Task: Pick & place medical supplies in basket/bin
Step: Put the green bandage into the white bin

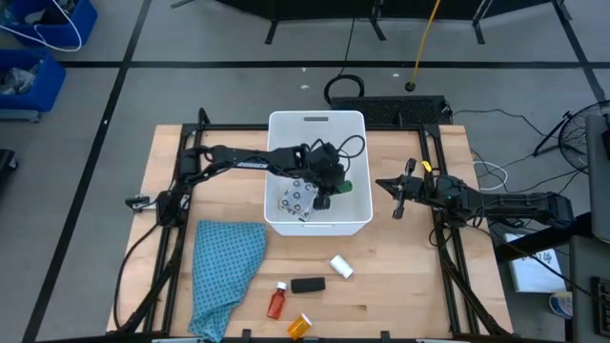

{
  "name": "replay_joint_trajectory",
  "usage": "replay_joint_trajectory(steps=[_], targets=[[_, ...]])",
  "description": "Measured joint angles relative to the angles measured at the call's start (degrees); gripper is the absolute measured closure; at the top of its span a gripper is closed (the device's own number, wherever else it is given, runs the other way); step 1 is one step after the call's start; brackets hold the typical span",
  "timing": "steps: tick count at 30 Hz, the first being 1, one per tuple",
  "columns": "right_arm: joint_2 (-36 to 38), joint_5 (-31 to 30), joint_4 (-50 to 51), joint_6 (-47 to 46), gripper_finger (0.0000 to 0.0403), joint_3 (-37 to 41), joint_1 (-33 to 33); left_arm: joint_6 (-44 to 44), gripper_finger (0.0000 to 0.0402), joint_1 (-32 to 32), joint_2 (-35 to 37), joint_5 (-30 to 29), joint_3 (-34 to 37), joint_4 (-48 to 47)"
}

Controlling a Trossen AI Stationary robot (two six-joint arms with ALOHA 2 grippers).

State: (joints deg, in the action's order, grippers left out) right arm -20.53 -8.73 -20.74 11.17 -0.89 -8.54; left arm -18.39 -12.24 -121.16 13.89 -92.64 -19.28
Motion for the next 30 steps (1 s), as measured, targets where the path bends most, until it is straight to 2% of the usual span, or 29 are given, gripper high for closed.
replay_joint_trajectory(steps=[9,13,20,26,30], targets=[[0.01,0.02,-0.01,0.06,0.0403,0.00,0.00,-0.66,0.0334,0.13,-0.82,-0.27,-0.04,-1.70],[0.00,0.02,-0.24,0.10,0.0403,0.00,0.00,-1.12,0.0322,0.70,-0.95,2.10,-0.04,-1.60],[-0.01,0.00,-0.45,0.45,0.0403,0.02,0.00,-5.95,0.0346,2.32,-1.52,2.75,0.00,-1.40],[0.01,0.01,-0.88,0.13,0.0403,0.02,0.00,-7.45,0.0323,2.63,-1.54,2.48,0.00,0.98],[0.01,0.02,-0.82,-0.24,0.0403,0.02,0.02,-7.87,0.0328,2.68,-3.20,1.24,-0.02,0.57]])
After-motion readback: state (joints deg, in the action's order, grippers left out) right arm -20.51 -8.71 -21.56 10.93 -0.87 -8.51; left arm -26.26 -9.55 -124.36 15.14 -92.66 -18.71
